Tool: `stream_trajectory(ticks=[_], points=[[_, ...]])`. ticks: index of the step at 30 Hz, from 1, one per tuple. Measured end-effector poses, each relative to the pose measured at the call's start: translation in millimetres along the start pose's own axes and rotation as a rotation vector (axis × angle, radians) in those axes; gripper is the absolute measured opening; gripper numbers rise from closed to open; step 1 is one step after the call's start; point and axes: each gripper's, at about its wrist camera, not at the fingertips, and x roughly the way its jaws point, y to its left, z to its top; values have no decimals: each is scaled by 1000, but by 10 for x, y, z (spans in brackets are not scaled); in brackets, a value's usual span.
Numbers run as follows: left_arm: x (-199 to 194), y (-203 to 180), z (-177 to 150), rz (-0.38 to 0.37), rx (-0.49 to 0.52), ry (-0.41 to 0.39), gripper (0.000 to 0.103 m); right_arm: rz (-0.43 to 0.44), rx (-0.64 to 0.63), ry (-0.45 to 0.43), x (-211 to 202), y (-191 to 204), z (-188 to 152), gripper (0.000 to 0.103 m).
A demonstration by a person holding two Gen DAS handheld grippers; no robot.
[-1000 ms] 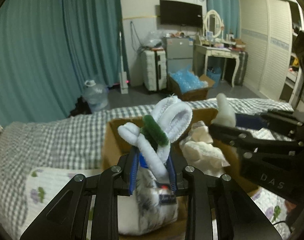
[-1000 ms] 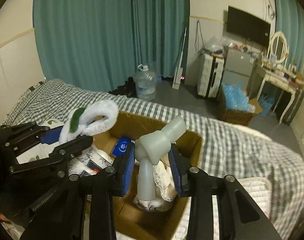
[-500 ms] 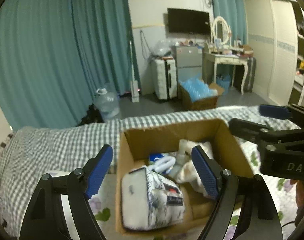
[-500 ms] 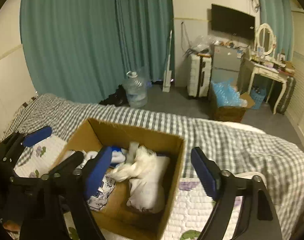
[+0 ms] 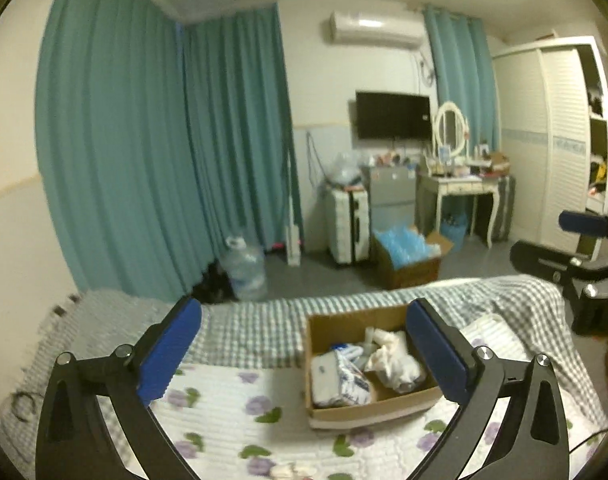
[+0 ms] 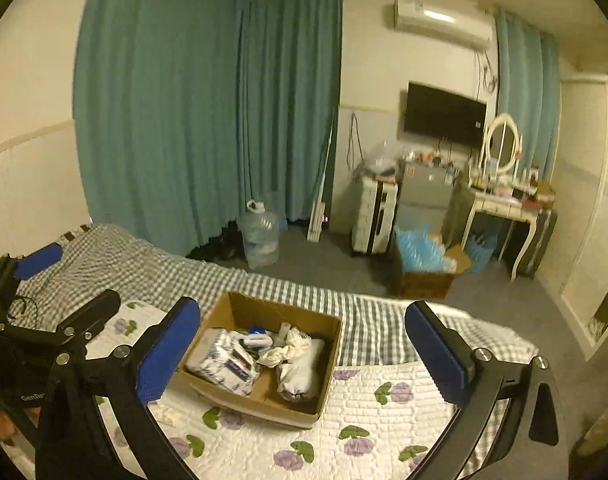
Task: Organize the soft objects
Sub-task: 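Move the left tool back toward the cream lace cloth bundle on the quilt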
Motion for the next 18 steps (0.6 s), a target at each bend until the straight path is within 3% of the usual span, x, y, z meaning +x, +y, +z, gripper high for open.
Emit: stream_trajectory(ticks=[4,7,10,14,18], points=[[-375,117,-20,4,18,-30,103,-25,-38,-40,-467,206,63,103],[-572,201,-122,-16,17,-15,103,-4,-43,-36,-704,335,3,103],[-662,239,-254,10,21,2,103,-5,-68,-31,-831,448,-134,103],[-693,359,-476,-5,-14,9,103,-29,-73,-14,-837,568,-438,103],[-557,412,-720,-25,-51,51,103,-10,-47,54,-535,631,-795,103]])
